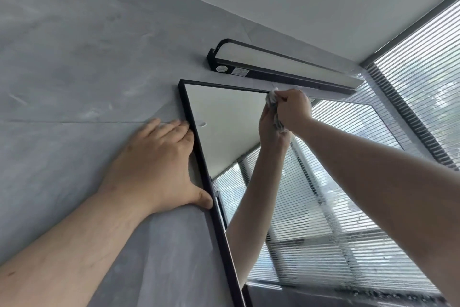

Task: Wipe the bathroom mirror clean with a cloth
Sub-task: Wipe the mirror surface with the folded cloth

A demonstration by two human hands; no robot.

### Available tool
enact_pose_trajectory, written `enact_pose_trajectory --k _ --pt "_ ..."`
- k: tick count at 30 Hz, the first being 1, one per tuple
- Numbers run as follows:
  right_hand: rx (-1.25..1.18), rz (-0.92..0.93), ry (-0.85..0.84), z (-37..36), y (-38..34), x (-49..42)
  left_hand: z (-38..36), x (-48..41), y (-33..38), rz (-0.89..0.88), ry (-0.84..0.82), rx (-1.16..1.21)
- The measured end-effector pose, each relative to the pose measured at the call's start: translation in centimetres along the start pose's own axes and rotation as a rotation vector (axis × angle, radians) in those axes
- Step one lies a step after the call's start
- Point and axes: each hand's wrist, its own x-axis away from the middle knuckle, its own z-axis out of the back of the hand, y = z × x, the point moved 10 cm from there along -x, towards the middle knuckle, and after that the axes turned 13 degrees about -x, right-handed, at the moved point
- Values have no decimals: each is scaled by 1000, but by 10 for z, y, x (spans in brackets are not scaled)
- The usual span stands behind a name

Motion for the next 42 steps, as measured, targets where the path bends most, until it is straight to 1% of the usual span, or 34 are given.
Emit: enact_pose_trajectory --k 2,5,8,10,11,13,15,16,18,21,27,28,29,31,32,34,36,39,42 --pt "25 -117 -5 15 32 -12 -1 0 0 5 6 -3" --pt "0 -269 0 31 72 -18 -2 -1 -1 8 9 -6" --pt "-78 -314 61 36 84 -11 -4 -1 0 9 -5 -13" --pt "-182 -339 58 27 84 -7 -4 -1 -1 9 -11 -19" --pt "-216 -322 33 20 79 -8 -3 -1 -1 9 -15 -21" --pt "-262 -304 50 11 71 -6 -2 -1 -1 6 -18 -27" --pt "-260 -227 49 0 48 -1 -3 -1 0 6 -18 -26" --pt "-286 -155 33 -6 27 6 -3 0 0 5 -20 -24" --pt "-342 -96 8 -13 -1 17 -3 0 0 4 -24 -14" --pt "-292 5 -40 -26 -35 35 -2 0 0 6 -26 1" --pt "-142 351 -214 -74 -122 76 1 1 0 7 4 -2" --pt "-139 382 -193 -81 -132 79 0 2 -1 11 11 -3" --pt "-163 402 -138 -83 -138 79 0 2 -2 15 16 -3" --pt "-197 389 -19 -78 -142 79 0 3 -2 18 13 -1" --pt "-197 375 -18 -75 -143 81 1 4 -2 19 14 0" --pt "-169 348 -143 -72 -142 90 2 5 -3 26 26 6" --pt "-147 380 -249 -63 -143 115 3 5 -3 30 34 18" --pt "-177 421 -239 -43 -137 164 1 6 -3 22 24 70" --pt "-124 492 -272 -30 -118 208 1 6 -2 10 9 82"
